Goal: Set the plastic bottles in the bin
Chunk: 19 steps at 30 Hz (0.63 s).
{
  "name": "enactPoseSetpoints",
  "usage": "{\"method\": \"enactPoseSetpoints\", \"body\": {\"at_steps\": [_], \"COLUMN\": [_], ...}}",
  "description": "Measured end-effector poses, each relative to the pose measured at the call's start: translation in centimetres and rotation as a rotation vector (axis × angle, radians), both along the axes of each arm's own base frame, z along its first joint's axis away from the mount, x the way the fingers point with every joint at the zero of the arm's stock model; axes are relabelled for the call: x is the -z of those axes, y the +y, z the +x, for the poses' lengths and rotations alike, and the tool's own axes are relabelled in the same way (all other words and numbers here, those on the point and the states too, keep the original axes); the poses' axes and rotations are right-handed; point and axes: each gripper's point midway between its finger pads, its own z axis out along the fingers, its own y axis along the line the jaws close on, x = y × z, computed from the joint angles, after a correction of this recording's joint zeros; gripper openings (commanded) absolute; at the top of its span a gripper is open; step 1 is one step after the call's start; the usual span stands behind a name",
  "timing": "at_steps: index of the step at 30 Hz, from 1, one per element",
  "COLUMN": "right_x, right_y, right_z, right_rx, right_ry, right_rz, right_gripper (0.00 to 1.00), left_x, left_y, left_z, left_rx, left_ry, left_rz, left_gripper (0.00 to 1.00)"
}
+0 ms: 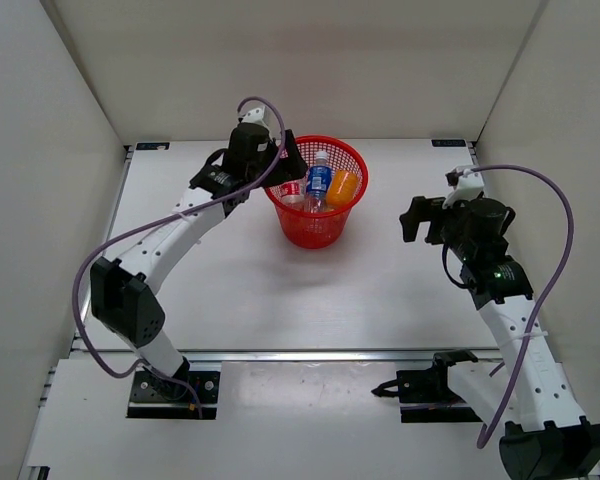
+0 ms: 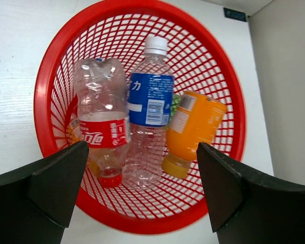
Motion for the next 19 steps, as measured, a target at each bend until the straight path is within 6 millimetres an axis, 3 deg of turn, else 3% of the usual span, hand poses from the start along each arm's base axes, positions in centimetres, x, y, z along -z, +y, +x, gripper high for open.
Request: {"method": "enactPoseSetpoints", "body": {"at_steps": [5, 8, 9, 11, 15, 17, 19], "right_x": [1.1, 3.3, 4.3, 5.9, 7.8, 7.7, 7.5], "right_y": [-0.4, -1.6, -2.2, -3.6, -5.2, -5.5, -5.2], "right_z": [0.2, 0.4, 0.4, 0.2, -0.6, -0.8, -0.9], "right_rx": [0.023, 0.07, 0.098, 0.157, 0.232, 0.246, 0.235], "right_ry": [0.041, 0.133, 0.174, 0.244, 0.333, 0.335, 0.331], "right_rz": [-0.03, -0.042, -0.043, -0.052, -0.062, -0.047, -0.025], "right_gripper": [1.0, 0.99, 0.99, 0.99, 0.99, 0.99, 0.99], "left_x": [-3.4, -4.4, -4.2, -3.0, 2.3, 5.4, 7.4], "left_y": [1.1, 4.3, 6.3, 10.1, 18.9, 21.7, 22.7], "left_z": [-1.9, -4.7, -6.0, -8.2, -12.3, -14.3, -16.1], "left_rx": [-0.009, -0.061, -0.099, -0.18, -0.387, -0.461, -0.478], "left_ry": [-0.059, -0.073, -0.069, -0.046, 0.067, 0.143, 0.203], "left_rz": [-0.01, 0.006, 0.022, 0.06, 0.155, 0.199, 0.232], "left_gripper": [0.99, 0.99, 0.99, 0.99, 0.99, 0.98, 0.99]}}
